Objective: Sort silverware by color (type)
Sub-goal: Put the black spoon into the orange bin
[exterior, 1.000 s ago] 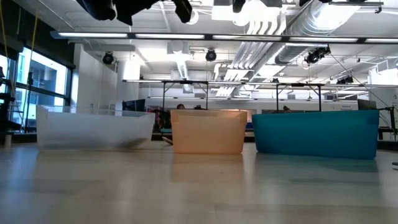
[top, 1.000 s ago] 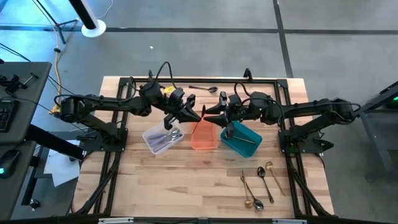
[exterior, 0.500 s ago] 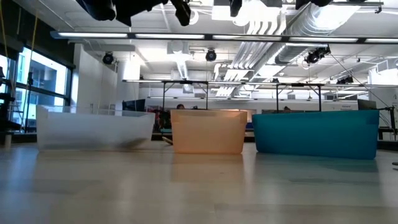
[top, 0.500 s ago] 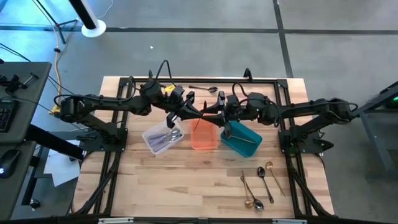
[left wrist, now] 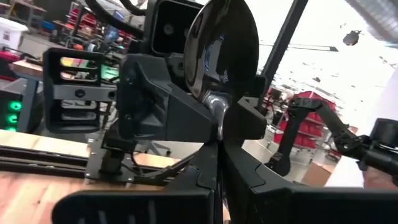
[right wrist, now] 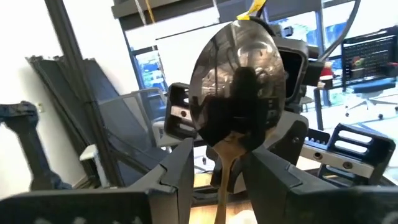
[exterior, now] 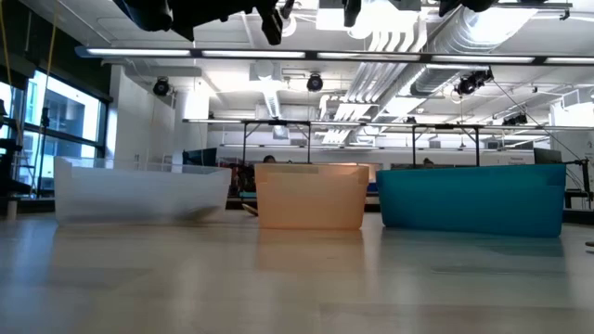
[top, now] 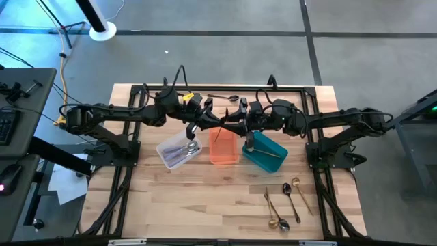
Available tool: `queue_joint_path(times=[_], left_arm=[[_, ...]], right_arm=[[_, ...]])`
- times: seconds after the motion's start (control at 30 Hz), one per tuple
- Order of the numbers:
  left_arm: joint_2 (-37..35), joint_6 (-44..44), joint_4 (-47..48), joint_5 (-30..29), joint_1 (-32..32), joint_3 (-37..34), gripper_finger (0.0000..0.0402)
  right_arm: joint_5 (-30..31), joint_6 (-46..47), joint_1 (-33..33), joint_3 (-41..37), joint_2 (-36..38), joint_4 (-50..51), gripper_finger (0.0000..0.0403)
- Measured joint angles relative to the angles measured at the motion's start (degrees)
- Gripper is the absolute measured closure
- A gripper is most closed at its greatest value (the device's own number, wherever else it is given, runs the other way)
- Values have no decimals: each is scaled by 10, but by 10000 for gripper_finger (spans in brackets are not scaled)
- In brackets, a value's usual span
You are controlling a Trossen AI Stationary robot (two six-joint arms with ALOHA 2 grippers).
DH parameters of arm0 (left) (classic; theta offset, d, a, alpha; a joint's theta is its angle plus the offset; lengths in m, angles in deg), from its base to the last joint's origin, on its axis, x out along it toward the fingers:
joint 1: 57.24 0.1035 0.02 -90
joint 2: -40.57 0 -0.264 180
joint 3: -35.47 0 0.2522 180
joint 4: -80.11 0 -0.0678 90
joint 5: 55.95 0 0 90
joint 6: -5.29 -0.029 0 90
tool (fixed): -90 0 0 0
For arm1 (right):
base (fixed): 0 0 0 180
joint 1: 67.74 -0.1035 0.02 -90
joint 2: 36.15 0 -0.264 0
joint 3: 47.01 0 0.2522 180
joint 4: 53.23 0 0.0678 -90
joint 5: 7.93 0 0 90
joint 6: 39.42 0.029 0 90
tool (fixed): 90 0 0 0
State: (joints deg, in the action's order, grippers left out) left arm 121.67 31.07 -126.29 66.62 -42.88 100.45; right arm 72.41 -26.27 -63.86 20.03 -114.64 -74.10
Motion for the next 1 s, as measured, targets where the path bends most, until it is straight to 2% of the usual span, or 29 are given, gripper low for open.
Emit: queue_joint_path(times=[0.13,0.3,0.37,0.5,0.77,0.87,1.0], left_arm=[[0,-2,0,-1,1,0,401],[0,-22,0,-15,1,0,401],[0,-29,0,-14,2,0,399],[0,-39,1,-16,4,0,384],[-1,-40,30,-12,16,0,324],[-15,-44,61,1,33,0,299],[-65,-55,152,15,73,0,285]], right_arm=[[11,15,3,0,0,0,308],[15,22,7,0,0,1,378],[15,23,8,0,0,1,391],[15,33,10,0,0,1,383],[8,34,11,-1,0,6,402],[0,33,15,-1,0,5,403],[-13,21,27,-1,12,23,403]])
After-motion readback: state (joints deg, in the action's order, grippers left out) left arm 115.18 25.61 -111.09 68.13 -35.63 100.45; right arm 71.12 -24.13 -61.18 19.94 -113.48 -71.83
